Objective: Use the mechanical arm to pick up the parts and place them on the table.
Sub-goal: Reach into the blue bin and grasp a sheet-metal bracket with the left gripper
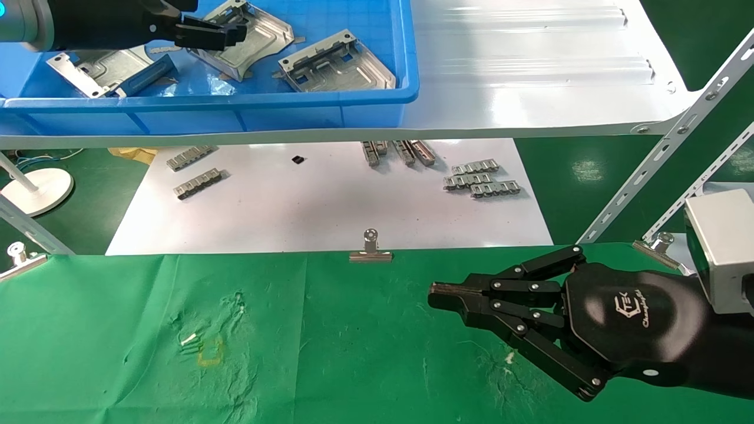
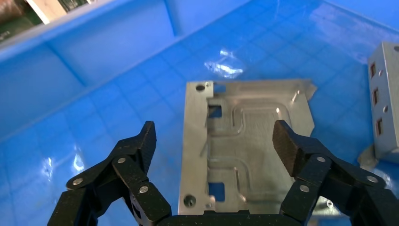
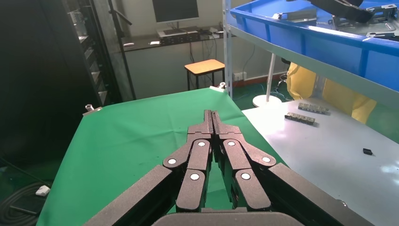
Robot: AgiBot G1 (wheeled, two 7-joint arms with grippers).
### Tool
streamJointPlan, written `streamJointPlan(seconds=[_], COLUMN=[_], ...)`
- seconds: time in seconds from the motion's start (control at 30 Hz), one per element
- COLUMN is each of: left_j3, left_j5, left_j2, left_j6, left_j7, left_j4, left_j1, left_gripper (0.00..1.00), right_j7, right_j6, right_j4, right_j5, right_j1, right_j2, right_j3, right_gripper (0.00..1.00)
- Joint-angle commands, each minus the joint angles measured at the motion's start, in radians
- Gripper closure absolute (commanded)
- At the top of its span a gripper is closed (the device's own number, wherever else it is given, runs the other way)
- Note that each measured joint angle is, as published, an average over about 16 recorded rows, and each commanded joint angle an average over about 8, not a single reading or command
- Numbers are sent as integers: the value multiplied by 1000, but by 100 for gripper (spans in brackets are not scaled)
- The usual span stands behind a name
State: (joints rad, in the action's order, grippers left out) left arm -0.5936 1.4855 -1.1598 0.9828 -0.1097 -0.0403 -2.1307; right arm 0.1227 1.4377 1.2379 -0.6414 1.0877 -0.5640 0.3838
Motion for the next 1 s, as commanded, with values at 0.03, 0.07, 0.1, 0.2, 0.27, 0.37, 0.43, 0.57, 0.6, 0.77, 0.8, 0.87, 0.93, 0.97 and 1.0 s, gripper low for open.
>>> streamJointPlan(seconds=[0.03,0.07,0.1,0.2,0.27,0.37,0.43,0.57,0.6,0.77,0.8,0.87,0.93,0.97,1.0], left_j3=[-3,-5,-6,-7,-8,-9,-10,-13,-13,-15,-15,-15,-13,-12,-10], left_j5=[5,7,8,11,12,14,15,18,19,21,21,21,19,17,14], left_j2=[-1,-1,-1,-1,-2,-2,-1,4,5,9,9,10,12,14,16], left_j6=[2,1,0,-4,-8,-16,-14,6,13,36,40,48,58,64,71], left_j7=[-6,-8,-9,-14,-17,-21,-22,-22,-21,-19,-19,-19,-17,-16,-13], left_j4=[15,19,23,32,37,42,43,44,43,40,40,39,37,35,32], left_j1=[-7,-9,-10,-10,-9,-6,-5,-5,-5,-7,-8,-10,-13,-15,-17], left_gripper=[100,100,100,100,100,100,100,100,100,100,100,100,100,100,100], right_j7=[0,0,0,0,0,0,0,0,0,0,0,0,0,0,0], right_j6=[0,0,0,0,0,0,0,0,0,0,0,0,0,0,0], right_j4=[0,0,0,0,0,0,0,0,0,0,0,0,0,0,0], right_j5=[0,0,0,0,0,0,0,0,0,0,0,0,0,0,0], right_j1=[0,0,0,0,0,0,0,0,0,0,0,0,0,0,0], right_j2=[0,0,0,0,0,0,0,0,0,0,0,0,0,0,0], right_j3=[0,0,0,0,0,0,0,0,0,0,0,0,0,0,0], right_gripper=[100,100,100,100,100,100,100,100,100,100,100,100,100,100,100])
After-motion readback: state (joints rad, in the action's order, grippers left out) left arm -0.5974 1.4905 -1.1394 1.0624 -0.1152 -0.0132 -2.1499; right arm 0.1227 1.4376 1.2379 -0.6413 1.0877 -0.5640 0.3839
